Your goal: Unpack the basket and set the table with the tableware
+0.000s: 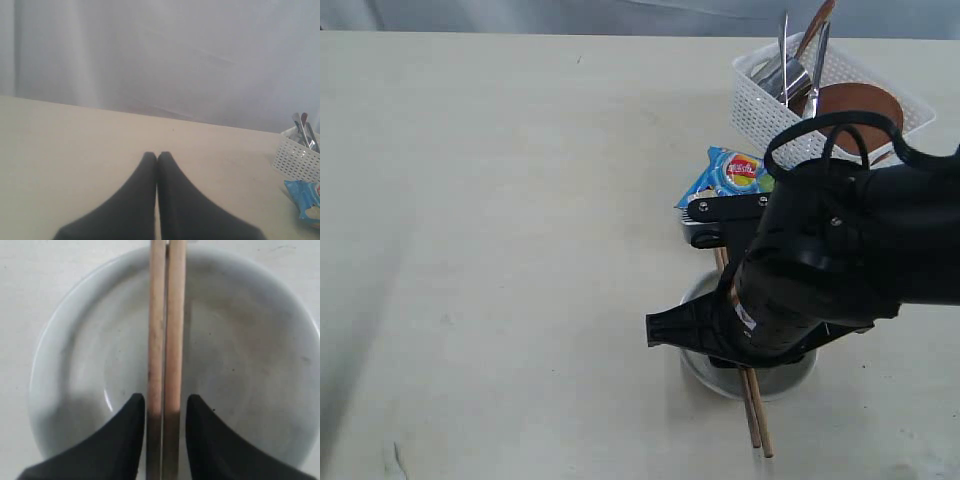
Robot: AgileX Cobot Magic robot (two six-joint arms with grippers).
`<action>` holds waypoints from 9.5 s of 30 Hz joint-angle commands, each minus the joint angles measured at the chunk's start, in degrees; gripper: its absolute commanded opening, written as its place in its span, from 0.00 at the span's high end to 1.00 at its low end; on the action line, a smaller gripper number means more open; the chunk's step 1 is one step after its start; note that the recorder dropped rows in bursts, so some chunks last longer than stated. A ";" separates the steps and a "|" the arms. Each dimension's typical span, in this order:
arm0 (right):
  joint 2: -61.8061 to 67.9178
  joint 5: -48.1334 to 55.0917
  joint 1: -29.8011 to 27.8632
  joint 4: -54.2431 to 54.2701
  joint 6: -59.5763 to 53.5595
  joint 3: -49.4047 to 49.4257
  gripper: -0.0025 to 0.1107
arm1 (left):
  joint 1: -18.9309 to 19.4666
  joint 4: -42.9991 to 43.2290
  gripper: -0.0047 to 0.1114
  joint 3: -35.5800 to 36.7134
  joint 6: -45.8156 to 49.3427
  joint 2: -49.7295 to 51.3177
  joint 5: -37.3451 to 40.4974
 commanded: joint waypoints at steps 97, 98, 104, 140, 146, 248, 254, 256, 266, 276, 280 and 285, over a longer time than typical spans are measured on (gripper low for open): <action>33.45 0.67 -57.85 43.03 -69.49 -56.04 0.61 | -0.15 0.55 0.96 0.13 0.34 -0.08 -0.04; 32.73 0.81 -57.85 41.31 -69.38 -56.04 0.61 | -0.15 0.55 0.96 0.13 0.34 -0.08 -0.04; 29.92 -0.58 -57.04 36.32 -67.08 -56.04 0.61 | -0.15 0.55 0.96 0.13 0.34 -0.08 -0.04; 37.97 -7.37 -51.36 16.94 -42.43 -56.04 0.66 | -0.15 0.55 0.96 0.13 0.34 -0.08 0.07; 38.22 -7.67 -51.36 16.94 -42.31 -56.04 0.66 | -0.15 0.55 0.96 0.13 0.34 -0.08 -0.03; 8.56 -25.54 0.09 65.92 -65.85 -15.66 0.98 | -0.15 0.55 0.96 0.13 0.34 -0.08 -0.04; 9.52 -27.22 -0.71 65.80 -65.85 -15.66 0.98 | -0.15 0.55 0.96 0.13 0.34 -0.08 -0.04; 9.78 -27.10 -0.71 65.91 -65.85 -15.66 0.98 | -0.15 0.55 0.96 0.13 0.34 -0.08 -0.04; 12.85 -27.10 -0.71 67.74 -65.85 -15.66 0.98 | -0.15 0.55 0.96 0.13 0.34 -0.08 -0.04; 14.32 -27.10 -0.71 69.83 -65.85 -16.81 0.98 | -0.15 0.55 0.96 0.13 0.34 -0.08 -0.04; 15.81 -25.98 -0.59 70.47 -65.85 -17.38 0.98 | -0.15 0.55 0.96 0.13 0.34 -0.08 -0.04; 17.84 -25.26 -0.59 72.10 -66.04 -19.99 0.98 | -0.15 0.55 0.96 0.13 0.34 -0.08 -0.04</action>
